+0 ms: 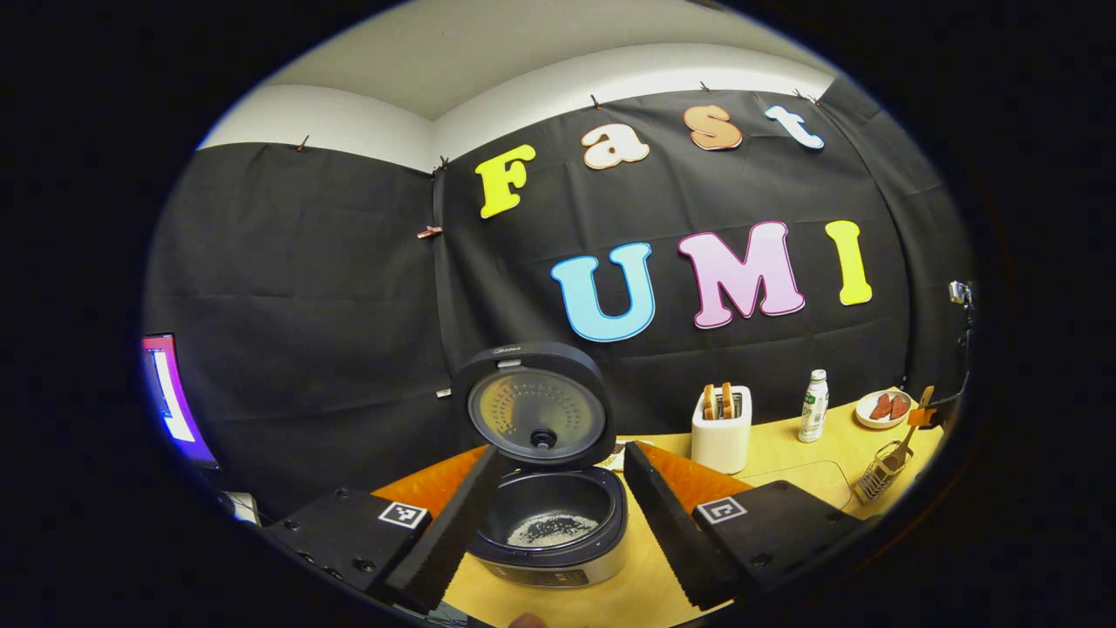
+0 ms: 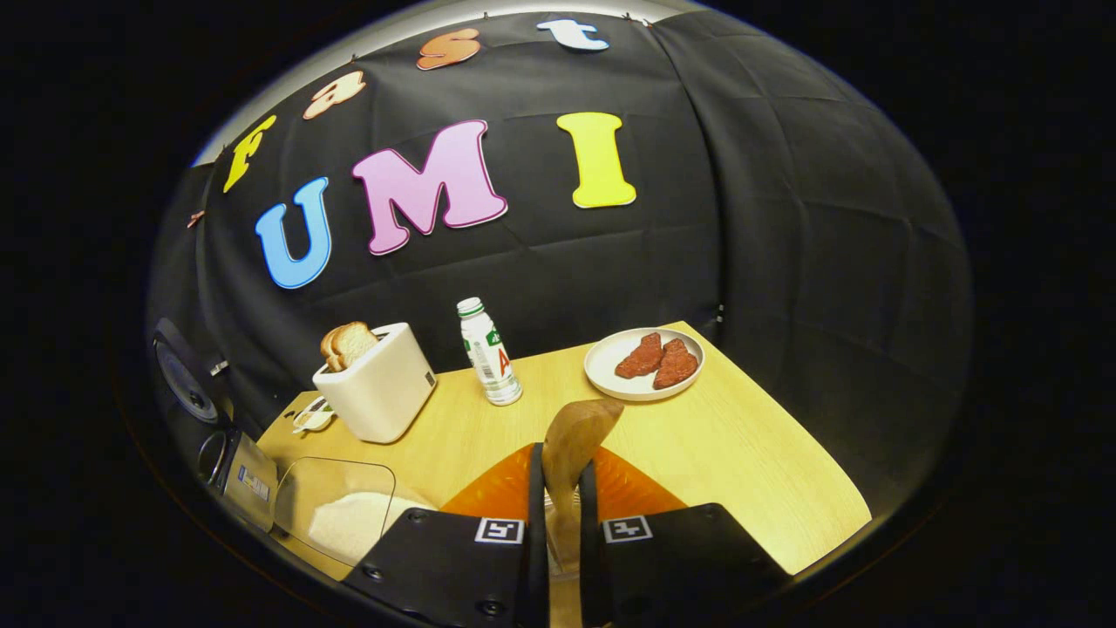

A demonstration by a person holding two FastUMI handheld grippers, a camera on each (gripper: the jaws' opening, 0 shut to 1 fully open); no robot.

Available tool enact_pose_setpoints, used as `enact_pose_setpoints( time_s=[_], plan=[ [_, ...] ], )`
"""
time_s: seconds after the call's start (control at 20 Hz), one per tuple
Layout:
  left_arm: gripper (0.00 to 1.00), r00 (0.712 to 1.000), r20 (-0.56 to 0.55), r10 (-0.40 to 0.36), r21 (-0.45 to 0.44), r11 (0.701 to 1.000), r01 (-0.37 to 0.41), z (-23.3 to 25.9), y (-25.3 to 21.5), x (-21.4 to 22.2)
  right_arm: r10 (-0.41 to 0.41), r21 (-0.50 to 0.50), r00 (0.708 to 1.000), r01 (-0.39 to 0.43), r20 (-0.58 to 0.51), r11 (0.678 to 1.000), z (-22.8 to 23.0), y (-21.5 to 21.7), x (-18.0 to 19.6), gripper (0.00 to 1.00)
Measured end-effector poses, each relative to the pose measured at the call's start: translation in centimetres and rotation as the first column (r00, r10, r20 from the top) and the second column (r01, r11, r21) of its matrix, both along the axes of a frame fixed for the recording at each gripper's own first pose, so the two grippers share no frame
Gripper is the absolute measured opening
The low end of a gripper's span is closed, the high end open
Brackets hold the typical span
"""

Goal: Close the left gripper, press the button to open the rice cooker; take a wooden spoon from the chopstick holder with the right hand, scoop a spoonful of rice and pour it into the rice cooker, then put the wooden spoon back into the chopstick holder.

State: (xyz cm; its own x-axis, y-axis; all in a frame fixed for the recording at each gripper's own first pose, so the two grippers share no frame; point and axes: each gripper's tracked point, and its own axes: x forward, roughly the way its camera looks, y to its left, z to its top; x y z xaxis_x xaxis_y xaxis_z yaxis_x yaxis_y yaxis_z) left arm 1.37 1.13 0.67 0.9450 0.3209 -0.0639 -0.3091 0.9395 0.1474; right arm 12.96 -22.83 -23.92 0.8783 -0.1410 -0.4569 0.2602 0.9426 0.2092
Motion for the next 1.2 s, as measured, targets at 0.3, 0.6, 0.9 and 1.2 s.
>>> enact_pose_setpoints(
  time_s=[0.3,0.6,0.9,1.2],
  plan=[
    [0.96,1.0,0.006,0.003,-0.005,1.0,-0.003,0.1,0.8,-0.5,-0.022,-0.006,0.997,0.023,0.068,1.0,3.0,-0.2,-0.5,0.14],
    [0.96,0.999,0.036,-0.001,-0.027,1.0,0.002,0.6,1.6,-0.9,-0.043,-0.052,0.984,0.053,0.174,0.997,8.7,0.0,-1.2,0.18],
    [0.96,0.999,0.052,-0.009,-0.065,0.998,0.012,0.5,3.2,-1.2,-0.023,-0.046,0.96,0.037,0.28,0.998,14.8,3.5,-1.0,0.18],
    [0.96,0.998,0.067,-0.003,-0.025,1.0,0.005,0.8,6.5,-2.2,0.096,-0.004,0.948,-0.099,0.302,0.995,16.2,13.1,1.1,0.18]
  ],
)
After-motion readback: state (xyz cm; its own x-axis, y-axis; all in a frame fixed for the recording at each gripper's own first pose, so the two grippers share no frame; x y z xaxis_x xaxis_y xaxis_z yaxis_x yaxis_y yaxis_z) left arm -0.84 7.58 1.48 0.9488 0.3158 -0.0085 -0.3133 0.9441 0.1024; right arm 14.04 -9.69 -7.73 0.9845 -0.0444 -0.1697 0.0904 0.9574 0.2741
